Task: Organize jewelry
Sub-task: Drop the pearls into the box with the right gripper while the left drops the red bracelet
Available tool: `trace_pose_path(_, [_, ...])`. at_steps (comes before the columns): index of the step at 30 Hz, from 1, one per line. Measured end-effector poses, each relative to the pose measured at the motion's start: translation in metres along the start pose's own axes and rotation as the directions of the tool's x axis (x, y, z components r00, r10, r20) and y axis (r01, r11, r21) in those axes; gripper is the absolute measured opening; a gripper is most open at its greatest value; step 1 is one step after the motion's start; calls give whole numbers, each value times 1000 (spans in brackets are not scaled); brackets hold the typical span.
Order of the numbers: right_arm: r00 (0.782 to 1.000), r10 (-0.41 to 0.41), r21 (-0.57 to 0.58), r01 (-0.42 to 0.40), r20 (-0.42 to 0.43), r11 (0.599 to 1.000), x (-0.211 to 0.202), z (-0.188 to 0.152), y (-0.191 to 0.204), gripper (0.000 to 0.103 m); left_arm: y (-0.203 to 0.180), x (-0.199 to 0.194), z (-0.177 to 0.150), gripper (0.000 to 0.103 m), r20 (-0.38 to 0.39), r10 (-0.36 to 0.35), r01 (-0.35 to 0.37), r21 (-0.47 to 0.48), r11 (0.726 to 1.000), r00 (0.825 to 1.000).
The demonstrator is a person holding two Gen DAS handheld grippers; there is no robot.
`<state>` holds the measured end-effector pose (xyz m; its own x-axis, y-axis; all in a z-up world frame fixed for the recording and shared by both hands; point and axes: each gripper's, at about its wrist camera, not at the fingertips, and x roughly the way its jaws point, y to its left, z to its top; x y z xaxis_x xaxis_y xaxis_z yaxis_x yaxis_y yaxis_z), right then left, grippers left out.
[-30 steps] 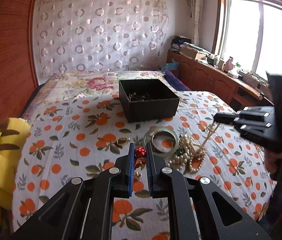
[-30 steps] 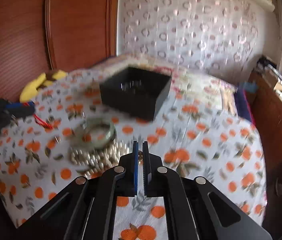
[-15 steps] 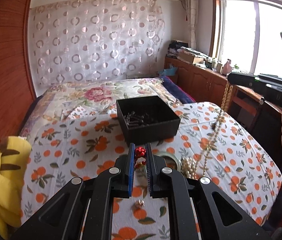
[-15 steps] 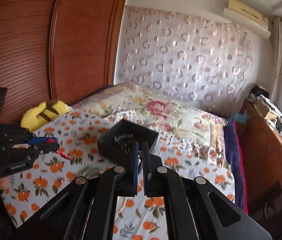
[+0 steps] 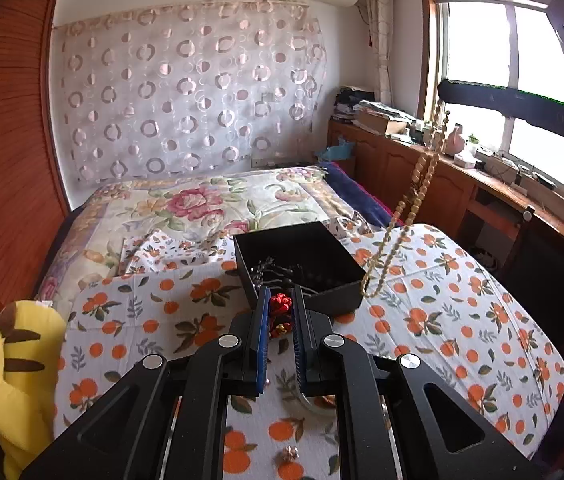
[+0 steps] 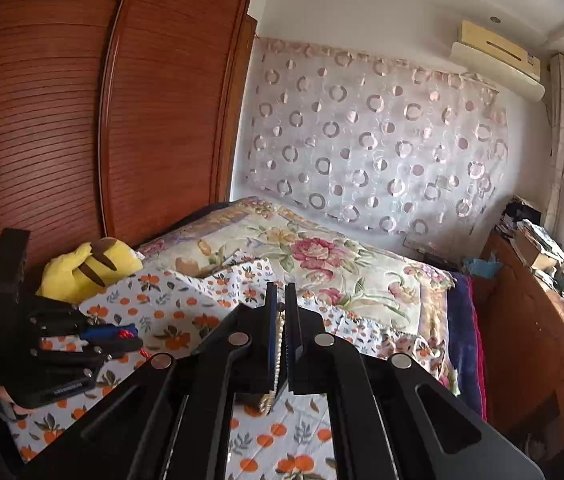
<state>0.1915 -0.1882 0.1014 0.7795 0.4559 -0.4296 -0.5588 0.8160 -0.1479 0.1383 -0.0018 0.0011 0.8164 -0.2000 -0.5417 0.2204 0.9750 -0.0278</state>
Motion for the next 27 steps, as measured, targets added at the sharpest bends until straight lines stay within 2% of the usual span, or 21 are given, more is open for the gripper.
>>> trace_pose_path(15, [995, 90, 39, -92, 36, 995, 47, 36, -26, 4, 6, 37, 33, 9, -11, -13, 13, 4, 1000, 1000])
trace_pose_path(21, [991, 130, 76, -128, -23, 989, 80, 12, -34, 5, 7, 61, 44, 9, -29, -23, 23, -4, 1000, 999])
trace_pose_path(27, [977, 190, 137, -176, -99, 975, 115, -26, -33, 5, 7, 85, 49, 9, -54, -29, 28, -4, 1000, 998])
